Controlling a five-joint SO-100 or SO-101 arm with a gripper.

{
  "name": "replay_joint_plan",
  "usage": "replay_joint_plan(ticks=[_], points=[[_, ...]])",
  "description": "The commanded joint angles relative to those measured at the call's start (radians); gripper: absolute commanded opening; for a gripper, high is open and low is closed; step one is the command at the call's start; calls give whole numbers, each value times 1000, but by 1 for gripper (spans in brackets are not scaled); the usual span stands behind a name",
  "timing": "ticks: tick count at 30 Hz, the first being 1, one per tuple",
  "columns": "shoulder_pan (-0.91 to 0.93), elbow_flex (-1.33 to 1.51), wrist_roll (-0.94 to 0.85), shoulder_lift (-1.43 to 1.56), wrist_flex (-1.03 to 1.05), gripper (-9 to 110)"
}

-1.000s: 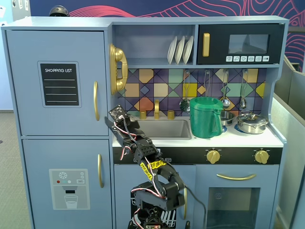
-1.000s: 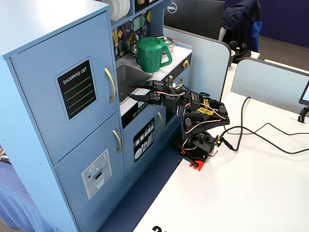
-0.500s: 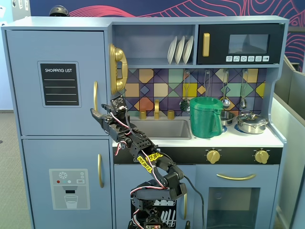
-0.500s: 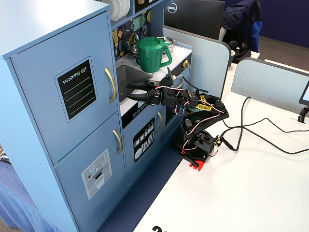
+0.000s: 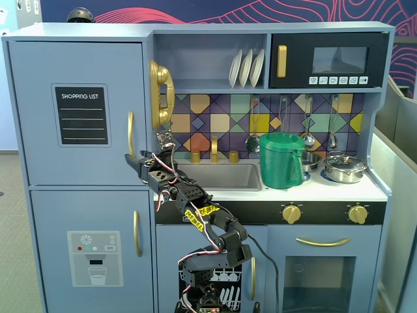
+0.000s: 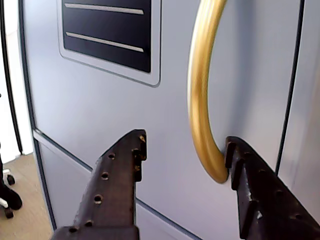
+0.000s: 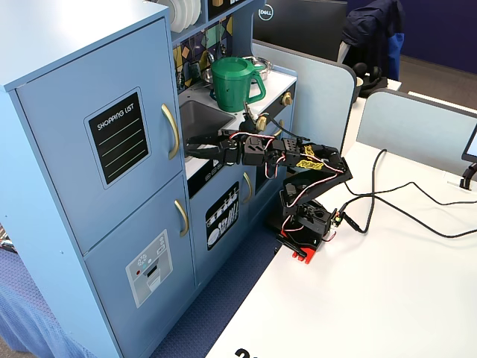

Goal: Open the left cabinet door

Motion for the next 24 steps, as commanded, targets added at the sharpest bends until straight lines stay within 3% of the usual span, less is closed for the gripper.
replay_joint_plan(ticks=[1, 8, 24], points=[[-25, -48, 8, -32, -52, 13], [-9, -123, 23, -137, -89, 13], [-97, -213, -202, -253, -109, 11]])
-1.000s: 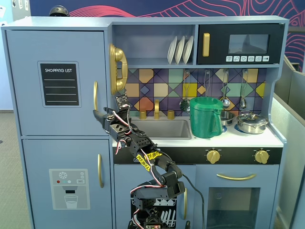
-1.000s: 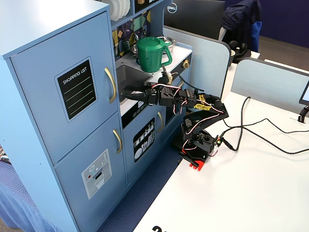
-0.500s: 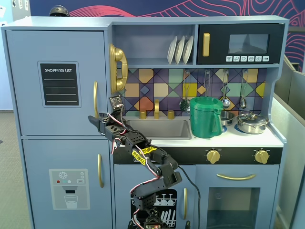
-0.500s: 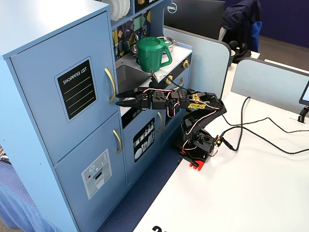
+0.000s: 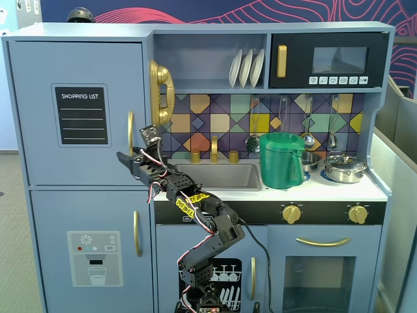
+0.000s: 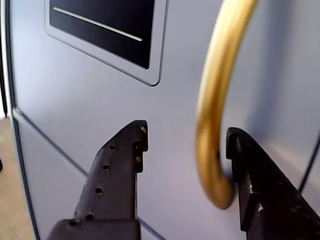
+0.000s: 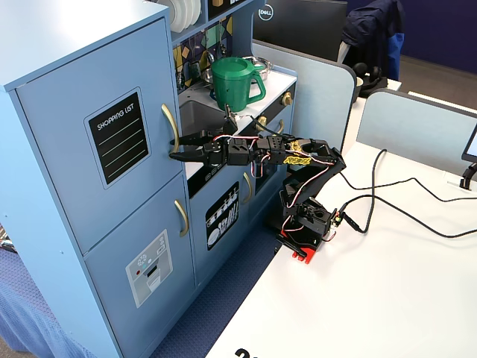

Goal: Open the left cabinet door

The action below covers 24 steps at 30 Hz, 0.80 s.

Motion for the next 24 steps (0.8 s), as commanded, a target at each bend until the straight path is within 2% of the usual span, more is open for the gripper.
replay_joint_plan(ticks=[1, 13, 24], points=[[-81, -40, -94, 6, -34, 11], [-284, 84, -382, 129, -66, 11], [-146, 288, -318, 529, 35, 10]])
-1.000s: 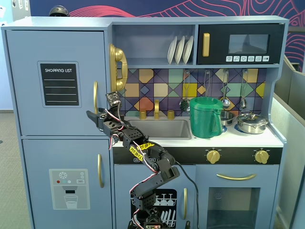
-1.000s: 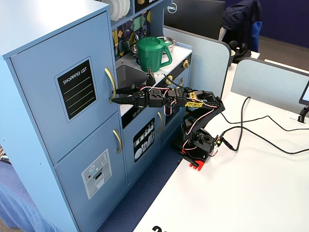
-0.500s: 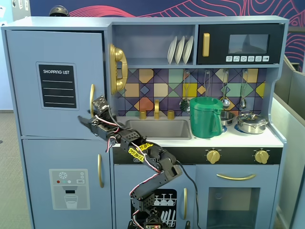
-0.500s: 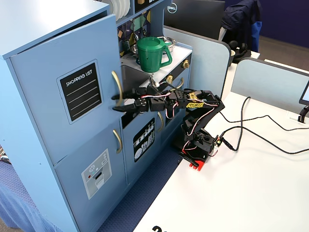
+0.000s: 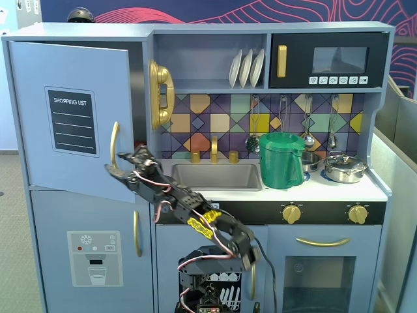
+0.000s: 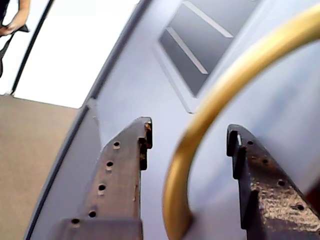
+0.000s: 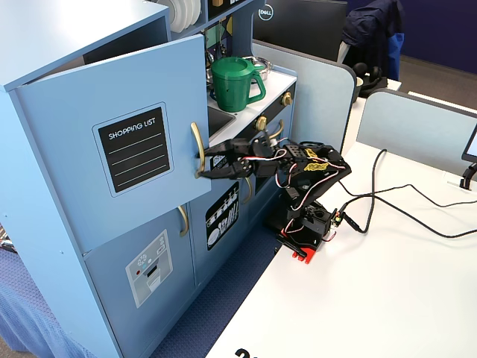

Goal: Open the left cabinet door

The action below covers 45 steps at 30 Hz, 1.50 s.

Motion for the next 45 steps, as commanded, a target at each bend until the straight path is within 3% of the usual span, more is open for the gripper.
replay_joint_plan(ticks=[1, 11, 19, 25, 37, 45], points=[[92, 49, 55, 160, 61, 10], [318, 98, 233, 387, 255, 9], [388, 46, 285, 114, 147, 9], [302, -17, 241, -84, 12, 8], [-75, -17, -52, -114, -137, 8], [-213, -21, -123, -173, -230, 8]])
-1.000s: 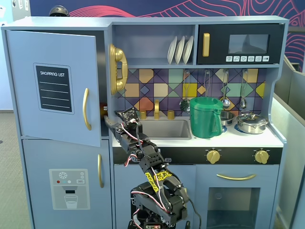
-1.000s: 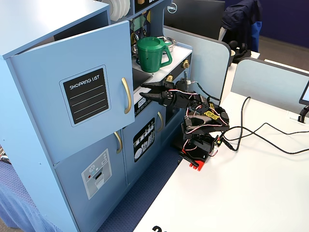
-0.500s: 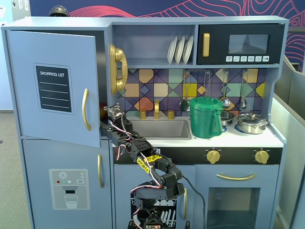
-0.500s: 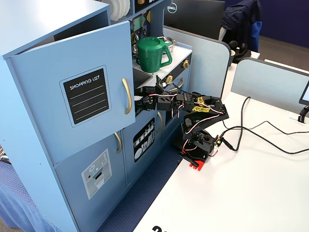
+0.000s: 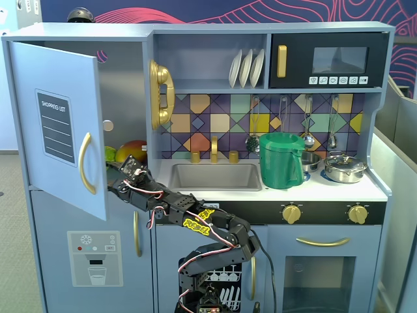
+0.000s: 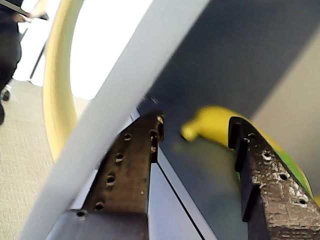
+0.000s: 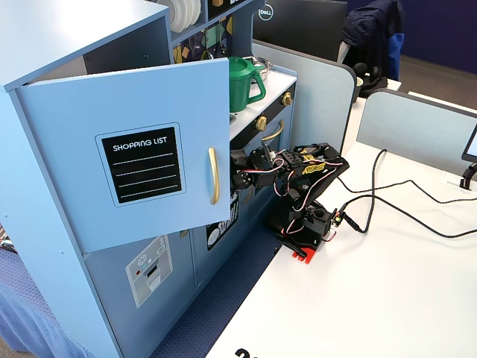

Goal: Open the left cabinet door

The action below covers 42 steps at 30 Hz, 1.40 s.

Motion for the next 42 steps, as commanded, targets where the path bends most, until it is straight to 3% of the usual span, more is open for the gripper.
replay_joint_plan(ticks=[1, 22, 25, 30, 37, 42], points=[[-63, -61, -37, -25, -72, 8], [-245, -86, -133, -175, -229, 8], [-123, -80, -78, -138, -206, 8], [250, -15, 89, -3, -38, 8], [739, 87, 417, 290, 531, 7], [963, 133, 632, 380, 954, 7]])
